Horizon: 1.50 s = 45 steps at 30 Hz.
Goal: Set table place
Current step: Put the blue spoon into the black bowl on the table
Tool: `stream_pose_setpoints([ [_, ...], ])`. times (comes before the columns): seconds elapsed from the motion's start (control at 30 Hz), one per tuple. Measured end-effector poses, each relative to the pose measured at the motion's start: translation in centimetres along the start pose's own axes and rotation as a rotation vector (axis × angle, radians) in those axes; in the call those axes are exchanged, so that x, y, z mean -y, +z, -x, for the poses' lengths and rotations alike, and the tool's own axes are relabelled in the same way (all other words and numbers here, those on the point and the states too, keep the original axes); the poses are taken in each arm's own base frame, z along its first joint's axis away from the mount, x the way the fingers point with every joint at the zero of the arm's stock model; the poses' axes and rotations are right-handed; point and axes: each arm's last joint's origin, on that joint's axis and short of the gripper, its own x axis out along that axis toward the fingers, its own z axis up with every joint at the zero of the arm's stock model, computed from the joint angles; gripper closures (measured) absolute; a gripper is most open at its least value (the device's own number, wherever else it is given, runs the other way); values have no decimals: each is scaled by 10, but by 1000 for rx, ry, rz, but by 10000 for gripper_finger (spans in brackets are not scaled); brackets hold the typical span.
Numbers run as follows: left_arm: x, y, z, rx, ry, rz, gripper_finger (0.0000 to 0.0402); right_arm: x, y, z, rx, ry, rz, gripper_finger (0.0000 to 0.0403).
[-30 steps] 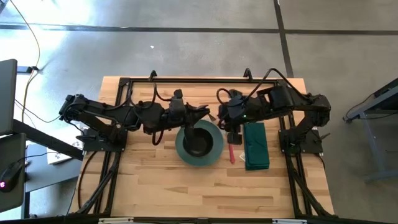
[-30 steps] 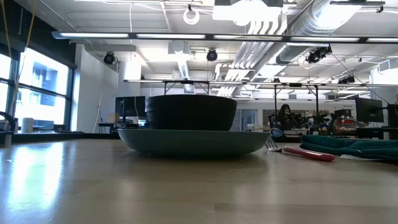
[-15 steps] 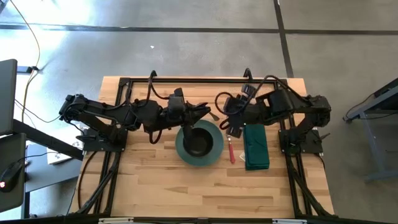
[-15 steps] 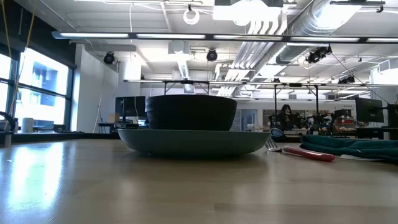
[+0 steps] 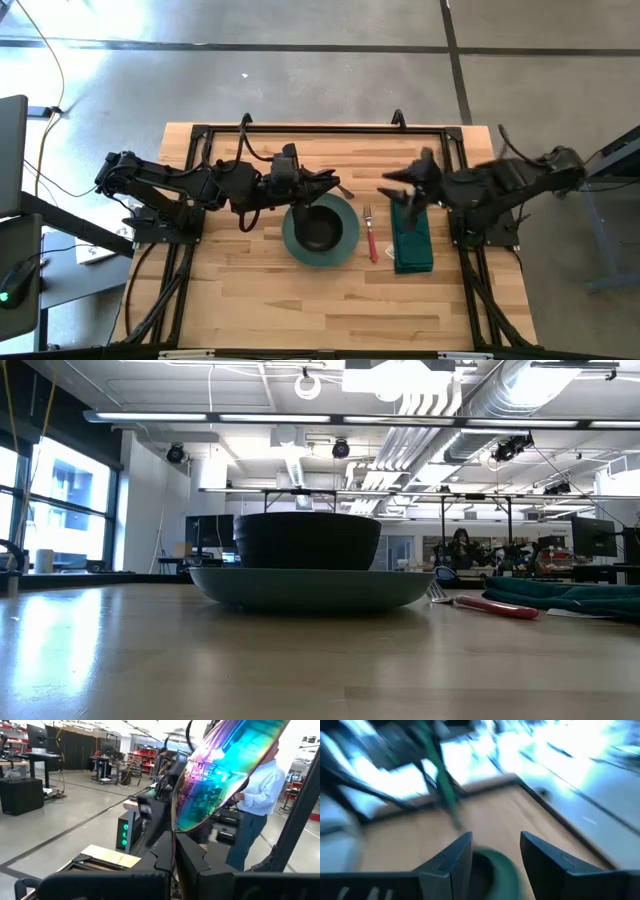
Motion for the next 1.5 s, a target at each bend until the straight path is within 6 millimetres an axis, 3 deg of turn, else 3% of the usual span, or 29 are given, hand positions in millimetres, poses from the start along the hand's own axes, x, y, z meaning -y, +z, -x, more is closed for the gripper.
stream_pose_setpoints([
  [0.1,0,1,0,7,-1,5,401,3,-33,0,178,118,-74,245],
  [0.27,0,3,0,33,-6,17,401,6,-90,-19,419,226,-180,245],
  [0.43,1,4,0,40,-7,40,401,4,-111,-33,567,266,-178,245],
  [0.57,1,6,0,57,-10,48,401,1,-110,-52,528,231,-122,245],
  [0.83,1,6,0,61,-11,72,401,-6,-84,-84,458,248,38,245],
  [1.2,1,5,0,45,-9,67,401,-9,-59,-80,451,278,106,265],
  [1.5,1,5,0,46,-9,68,401,-9,-62,-81,413,281,101,324],
])
